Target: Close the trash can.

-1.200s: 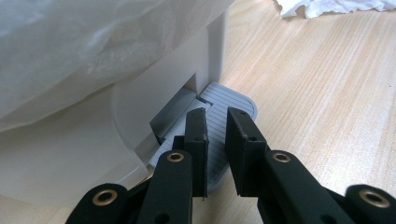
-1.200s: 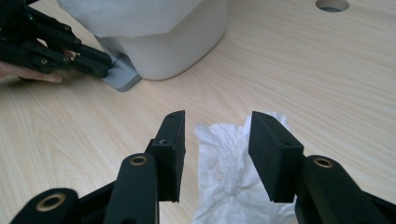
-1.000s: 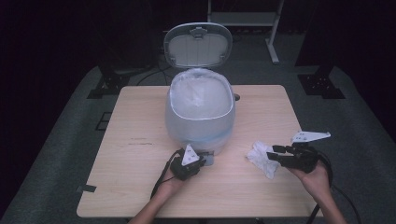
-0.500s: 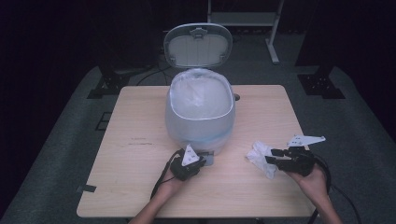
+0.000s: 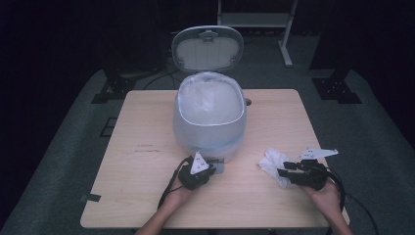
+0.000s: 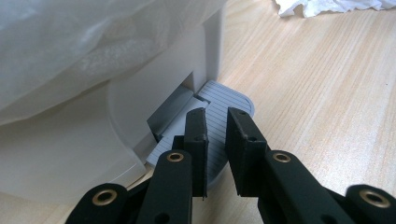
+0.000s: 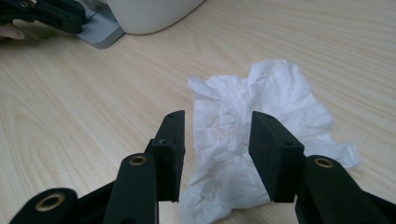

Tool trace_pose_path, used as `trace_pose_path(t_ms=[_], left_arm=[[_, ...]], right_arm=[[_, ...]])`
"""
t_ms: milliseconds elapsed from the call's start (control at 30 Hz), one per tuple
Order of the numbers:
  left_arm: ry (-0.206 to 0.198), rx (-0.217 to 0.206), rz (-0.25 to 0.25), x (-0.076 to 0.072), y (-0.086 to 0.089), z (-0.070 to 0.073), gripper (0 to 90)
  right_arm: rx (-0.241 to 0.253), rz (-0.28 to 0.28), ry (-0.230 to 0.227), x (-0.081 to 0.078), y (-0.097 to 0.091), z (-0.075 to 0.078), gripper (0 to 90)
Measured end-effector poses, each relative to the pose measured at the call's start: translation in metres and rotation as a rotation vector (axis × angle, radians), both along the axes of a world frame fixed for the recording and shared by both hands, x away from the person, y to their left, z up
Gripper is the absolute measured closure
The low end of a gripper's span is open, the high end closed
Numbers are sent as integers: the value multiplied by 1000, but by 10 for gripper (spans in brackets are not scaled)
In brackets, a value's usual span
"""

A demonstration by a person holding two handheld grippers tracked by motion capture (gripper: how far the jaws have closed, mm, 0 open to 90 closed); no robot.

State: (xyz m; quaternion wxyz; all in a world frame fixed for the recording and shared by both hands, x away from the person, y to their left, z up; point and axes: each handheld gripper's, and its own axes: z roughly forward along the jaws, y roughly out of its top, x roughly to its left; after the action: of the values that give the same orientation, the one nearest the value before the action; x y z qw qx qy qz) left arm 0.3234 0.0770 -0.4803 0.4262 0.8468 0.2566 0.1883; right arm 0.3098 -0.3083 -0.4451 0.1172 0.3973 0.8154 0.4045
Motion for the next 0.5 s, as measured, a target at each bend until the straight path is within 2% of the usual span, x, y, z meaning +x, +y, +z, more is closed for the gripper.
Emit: trace_pose_path(t_ms=[500], left_arm=[[-1,0,0,0,0,0,785]], right_arm=[[-30,-17,35,1,0,-21,550]])
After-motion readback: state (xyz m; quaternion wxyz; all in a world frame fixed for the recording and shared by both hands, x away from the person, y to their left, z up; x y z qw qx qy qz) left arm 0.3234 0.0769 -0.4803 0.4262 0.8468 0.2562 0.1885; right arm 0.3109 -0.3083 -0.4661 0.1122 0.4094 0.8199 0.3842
